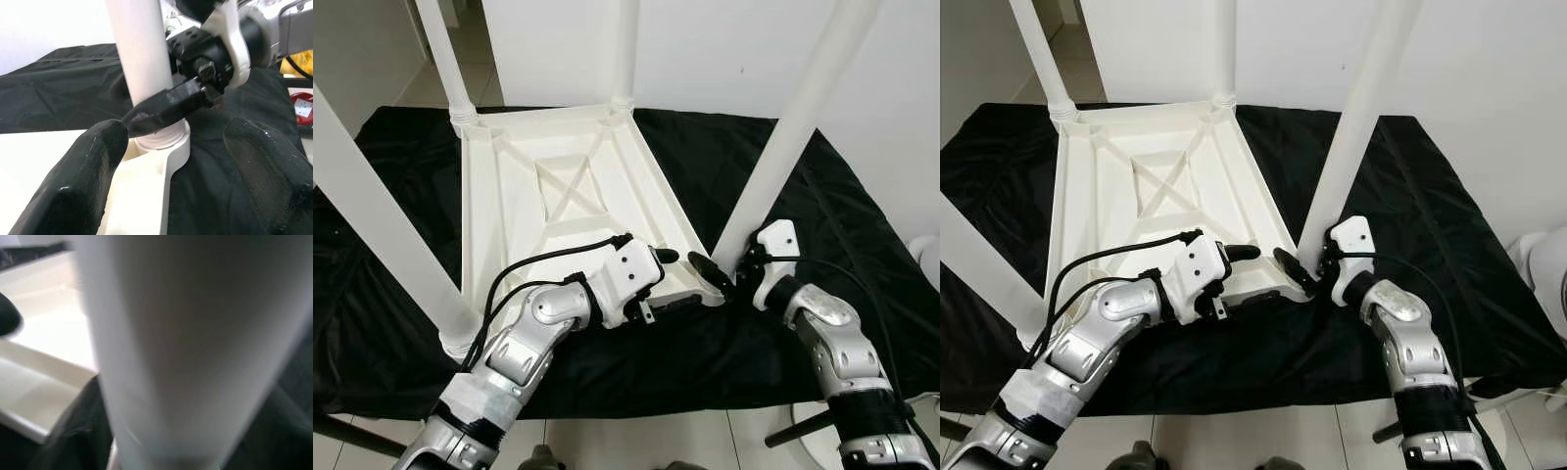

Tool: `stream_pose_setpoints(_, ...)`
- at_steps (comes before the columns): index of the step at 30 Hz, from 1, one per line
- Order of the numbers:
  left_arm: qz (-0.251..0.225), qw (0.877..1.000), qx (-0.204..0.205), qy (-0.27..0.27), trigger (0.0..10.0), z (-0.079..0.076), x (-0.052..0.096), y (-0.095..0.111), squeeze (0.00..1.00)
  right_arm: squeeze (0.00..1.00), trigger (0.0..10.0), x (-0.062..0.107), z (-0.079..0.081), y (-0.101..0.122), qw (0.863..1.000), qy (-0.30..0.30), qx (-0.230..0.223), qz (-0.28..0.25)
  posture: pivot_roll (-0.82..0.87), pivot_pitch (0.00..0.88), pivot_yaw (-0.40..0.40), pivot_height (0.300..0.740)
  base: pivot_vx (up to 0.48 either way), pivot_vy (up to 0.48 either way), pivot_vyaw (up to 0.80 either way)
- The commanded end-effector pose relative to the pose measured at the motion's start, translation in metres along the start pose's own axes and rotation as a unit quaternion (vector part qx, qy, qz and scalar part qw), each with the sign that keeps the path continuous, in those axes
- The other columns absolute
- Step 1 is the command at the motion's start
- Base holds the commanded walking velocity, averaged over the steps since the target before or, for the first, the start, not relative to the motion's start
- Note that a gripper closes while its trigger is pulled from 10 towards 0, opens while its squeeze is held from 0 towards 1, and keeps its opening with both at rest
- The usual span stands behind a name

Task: Building children table

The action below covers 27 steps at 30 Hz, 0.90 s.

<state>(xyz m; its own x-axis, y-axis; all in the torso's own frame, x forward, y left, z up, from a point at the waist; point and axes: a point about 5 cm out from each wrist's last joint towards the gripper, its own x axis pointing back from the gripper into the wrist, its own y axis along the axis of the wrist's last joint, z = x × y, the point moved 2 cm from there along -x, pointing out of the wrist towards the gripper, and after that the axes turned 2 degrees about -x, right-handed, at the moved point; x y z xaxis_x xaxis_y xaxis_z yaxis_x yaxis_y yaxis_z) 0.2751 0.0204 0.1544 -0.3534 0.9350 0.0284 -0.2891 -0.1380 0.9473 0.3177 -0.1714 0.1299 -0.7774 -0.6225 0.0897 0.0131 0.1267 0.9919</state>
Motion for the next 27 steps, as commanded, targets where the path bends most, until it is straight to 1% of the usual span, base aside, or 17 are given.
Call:
stream_pose_setpoints(1, 0.007, 1.0, -0.002, -0.012, 10.0, -0.002, 0.0006, -0.001, 0.0, 0.0, 0.0, -0.0022, 0.0037, -0.0051, 1.0, 0.019, -0.003, 0.014, 0.02, 0.0, -0.033, 0.74, 0.0, 0.0, 0.0)
stream_pose_setpoints(4, 0.007, 1.0, -0.001, -0.009, 10.0, -0.0017, 0.0011, -0.0012, 0.0, 0.0, 0.0, -0.001, 0.004, -0.008, 0.999, 0.031, -0.01, 0.016, 0.03, 0.0, -0.035, 0.74, 0.0, 0.0, 0.0)
stream_pose_setpoints(11, 0.006, 1.0, 0.0, -0.009, 10.0, -0.0027, 0.0008, -0.0009, 0.0, 0.0, 0.0, 0.0008, 0.0026, -0.0118, 0.999, 0.036, -0.016, 0.017, 0.03, 0.0, -0.035, 0.74, 0.0, 0.0, 0.0)
stream_pose_setpoints(12, 0.006, 1.0, 0.0, -0.012, 10.0, -0.003, 0.0005, -0.0007, 0.0, 0.0, 10.0, 0.0019, 0.0022, -0.0116, 1.0, 0.023, -0.015, 0.01, 0.02, 0.0, -0.028, 0.74, 0.0, 0.0, 0.0)
stream_pose_setpoints(16, 0.006, 1.0, 0.0, -0.014, 10.0, -0.0026, 0.0007, -0.0008, 0.0, 0.0, 10.0, 0.0009, 0.0032, -0.0107, 1.0, 0.013, -0.021, 0.005, 0.01, 0.0, -0.022, 0.74, 0.0, 0.0, 0.0)
stream_pose_setpoints(19, 0.005, 1.0, 0.001, -0.021, 10.0, -0.005, -0.0008, -0.001, 0.0, 0.0, 10.0, -0.0036, 0.0051, -0.0101, 0.999, -0.03, -0.021, 0.021, -0.01, 0.0, -0.02, 0.74, 0.0, 0.0, 0.0)
stream_pose_setpoints(20, 0.005, 1.0, 0.001, -0.021, 10.0, -0.005, -0.0008, -0.001, 0.0, 0.0, 10.0, -0.0036, 0.0051, -0.0101, 0.999, -0.03, -0.021, 0.021, -0.01, 0.0, -0.02, 0.74, 0.0, 0.0, 0.0)
stream_pose_setpoints(23, 0.005, 1.0, 0.003, -0.022, 10.0, -0.0057, -0.001, -0.0011, 0.0, 0.0, 10.0, -0.005, 0.0034, -0.0114, 0.996, -0.08, -0.01, 0.031, -0.01, 0.0, -0.019, 0.74, 0.0, 0.0, 0.0)
stream_pose_setpoints(24, 0.005, 1.0, 0.003, -0.022, 10.0, -0.0057, -0.001, -0.0011, 0.0, 0.0, 10.0, -0.005, 0.0034, -0.0114, 0.996, -0.08, -0.01, 0.031, -0.01, 0.0, -0.019, 0.74, 0.0, 0.0, 0.0)
stream_pose_setpoints(25, 0.005, 1.0, 0.004, -0.023, 10.0, -0.006, -0.001, -0.0013, 0.0, 0.0, 10.0, -0.0057, 0.007, -0.0113, 0.995, -0.093, -0.012, 0.03, -0.01, 0.0, -0.017, 0.74, 0.0, 0.0, 0.0)
stream_pose_setpoints(27, 0.005, 1.0, 0.004, -0.023, 10.0, -0.006, -0.001, -0.0013, 0.0, 0.0, 10.0, -0.0057, 0.007, -0.0113, 0.995, -0.093, -0.012, 0.03, -0.01, 0.0, -0.017, 0.74, 0.0, 0.0, 0.0)
